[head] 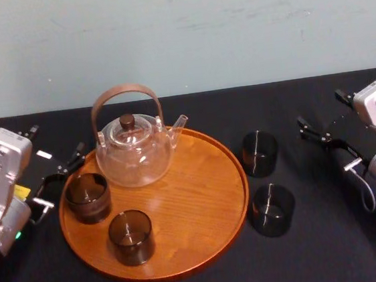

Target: Pick up the glass from the table and place it on the tray.

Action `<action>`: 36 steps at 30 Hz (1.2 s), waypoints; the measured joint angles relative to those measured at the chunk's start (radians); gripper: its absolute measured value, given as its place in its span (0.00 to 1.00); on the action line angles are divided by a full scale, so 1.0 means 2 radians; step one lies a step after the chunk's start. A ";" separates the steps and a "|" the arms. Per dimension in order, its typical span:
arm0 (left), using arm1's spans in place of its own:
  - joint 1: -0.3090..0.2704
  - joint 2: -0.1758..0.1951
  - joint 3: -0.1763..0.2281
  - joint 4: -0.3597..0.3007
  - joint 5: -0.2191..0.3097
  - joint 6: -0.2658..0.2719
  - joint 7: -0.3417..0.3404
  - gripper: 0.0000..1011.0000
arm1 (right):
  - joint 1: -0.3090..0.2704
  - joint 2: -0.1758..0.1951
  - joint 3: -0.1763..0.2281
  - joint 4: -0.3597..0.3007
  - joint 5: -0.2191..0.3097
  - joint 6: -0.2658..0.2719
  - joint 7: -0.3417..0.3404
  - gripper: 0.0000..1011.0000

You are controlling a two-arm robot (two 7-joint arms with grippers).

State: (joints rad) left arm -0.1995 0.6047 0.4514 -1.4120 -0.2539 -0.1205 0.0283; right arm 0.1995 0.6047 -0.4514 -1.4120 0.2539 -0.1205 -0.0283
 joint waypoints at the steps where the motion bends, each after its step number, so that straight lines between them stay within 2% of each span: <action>1: 0.000 0.000 0.000 0.000 0.000 0.000 0.000 0.99 | 0.000 0.000 0.000 0.000 0.000 0.000 0.000 0.99; 36: 0.000 0.000 0.000 0.000 0.000 0.000 0.000 0.99 | 0.000 0.000 0.000 0.000 0.000 0.000 0.000 0.99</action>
State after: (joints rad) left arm -0.1995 0.6047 0.4514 -1.4120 -0.2539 -0.1205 0.0283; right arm 0.1995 0.6047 -0.4514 -1.4120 0.2539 -0.1205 -0.0283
